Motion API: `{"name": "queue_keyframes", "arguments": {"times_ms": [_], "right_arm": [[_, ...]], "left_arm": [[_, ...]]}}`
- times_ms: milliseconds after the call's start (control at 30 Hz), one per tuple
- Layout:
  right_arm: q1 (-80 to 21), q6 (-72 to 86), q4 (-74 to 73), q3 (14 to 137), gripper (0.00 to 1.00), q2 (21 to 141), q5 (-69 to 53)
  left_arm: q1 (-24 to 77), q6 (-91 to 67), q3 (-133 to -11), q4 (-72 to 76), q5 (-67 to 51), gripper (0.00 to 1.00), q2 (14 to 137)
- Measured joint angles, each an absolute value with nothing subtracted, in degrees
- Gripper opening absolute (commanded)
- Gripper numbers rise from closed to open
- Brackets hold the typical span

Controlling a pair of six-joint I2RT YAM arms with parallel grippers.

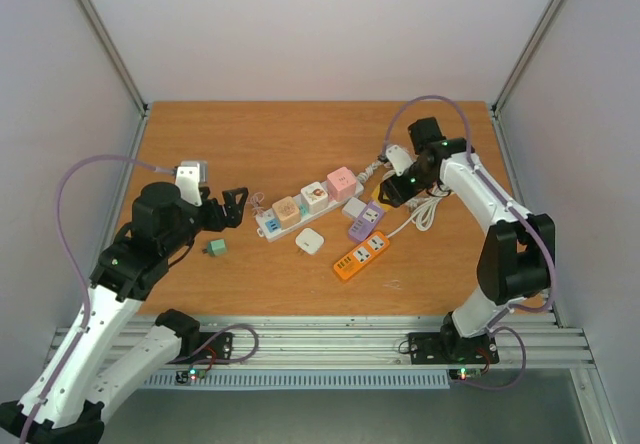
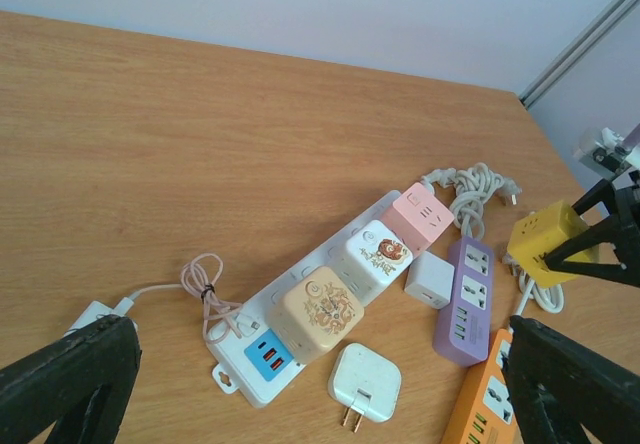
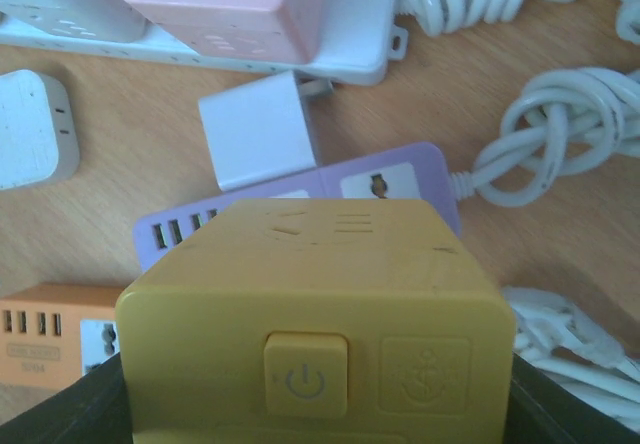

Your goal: Insert the plug

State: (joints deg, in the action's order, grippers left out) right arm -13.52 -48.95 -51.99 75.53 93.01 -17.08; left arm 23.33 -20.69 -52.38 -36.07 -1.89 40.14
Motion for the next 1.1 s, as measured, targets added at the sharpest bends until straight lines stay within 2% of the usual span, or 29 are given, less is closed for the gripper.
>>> {"name": "queue_keyframes", "arguments": {"times_ms": [233,400,700,1100], "right_arm": [[-6.09,-57.84,-59.33,83.44,0.34,96.90,-26.68],[-5.74,-63.09,-63.11,85.52,0.32,100.90,-30.13],[-5.87,-63.20,-57.32,83.22,0.34,101.36,-25.67],[-10.48,-64.88,-52.84,81.97,0.33,104.64,-21.52]], "left_arm": [[23.33,-20.49,-52.38,-35.86,-2.13,0.99,41.19],[23.33,-20.49,-52.38,-35.81,-2.20,0.99,42.13],[23.33,-20.56,-52.38,-35.79,-3.86,0.99,44.10],[23.33,-20.53,-52.38,-35.79,-4.05,0.99,44.25]]}}
